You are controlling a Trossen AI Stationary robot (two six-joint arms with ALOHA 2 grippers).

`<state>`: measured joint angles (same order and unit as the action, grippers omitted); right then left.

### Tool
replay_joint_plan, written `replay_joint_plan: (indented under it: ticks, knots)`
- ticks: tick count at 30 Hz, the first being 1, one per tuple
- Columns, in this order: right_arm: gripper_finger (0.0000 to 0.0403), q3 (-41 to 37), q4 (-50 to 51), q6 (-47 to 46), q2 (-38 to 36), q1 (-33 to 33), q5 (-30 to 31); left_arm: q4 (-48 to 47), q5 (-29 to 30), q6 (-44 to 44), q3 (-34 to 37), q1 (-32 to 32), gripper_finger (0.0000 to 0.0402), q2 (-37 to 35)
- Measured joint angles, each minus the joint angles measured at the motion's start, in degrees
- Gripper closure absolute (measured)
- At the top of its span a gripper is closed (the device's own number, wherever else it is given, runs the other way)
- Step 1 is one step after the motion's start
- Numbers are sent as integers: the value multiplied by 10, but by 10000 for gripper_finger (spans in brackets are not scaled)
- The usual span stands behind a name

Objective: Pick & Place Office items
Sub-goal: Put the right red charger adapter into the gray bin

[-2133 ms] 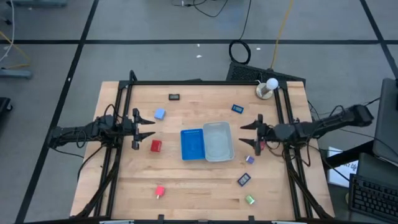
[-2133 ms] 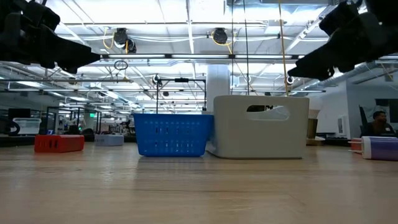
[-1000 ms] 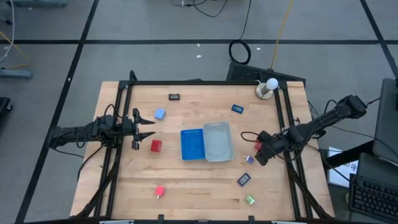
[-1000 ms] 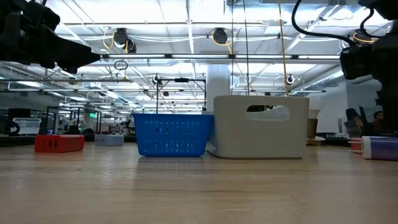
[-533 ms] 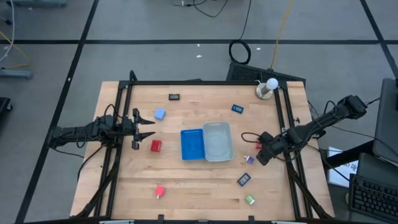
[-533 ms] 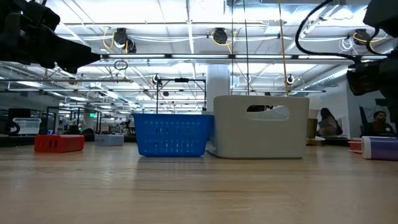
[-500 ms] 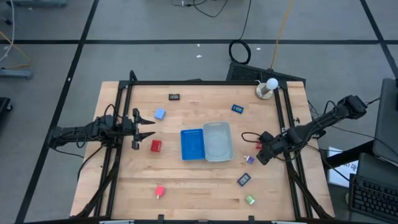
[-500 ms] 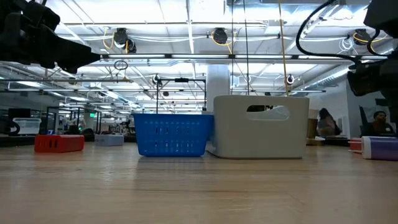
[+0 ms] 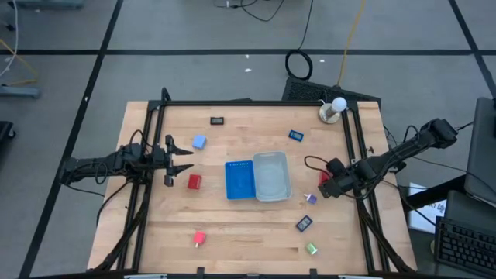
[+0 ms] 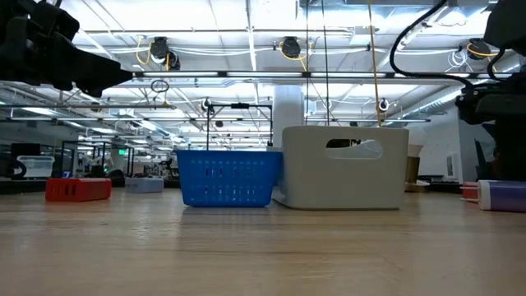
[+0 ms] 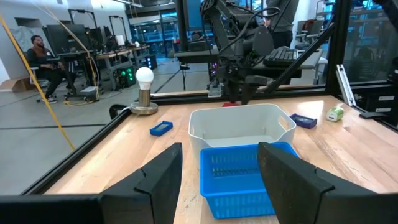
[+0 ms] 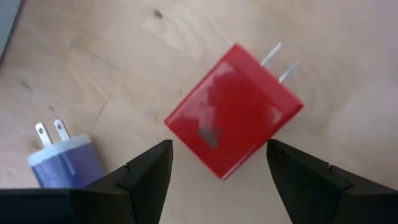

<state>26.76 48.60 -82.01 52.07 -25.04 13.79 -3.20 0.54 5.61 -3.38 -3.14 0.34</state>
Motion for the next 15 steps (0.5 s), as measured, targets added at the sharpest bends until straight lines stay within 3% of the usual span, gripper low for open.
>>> replay_joint_plan:
  ticks: [9, 15]
  knots:
    - [149, -50, -101, 3, -1, 44, 12, 0, 0, 0, 0, 0, 190, 0]
    - [149, -64, -103, 7, -7, 75, 9, 0, 0, 0, 0, 0, 190, 0]
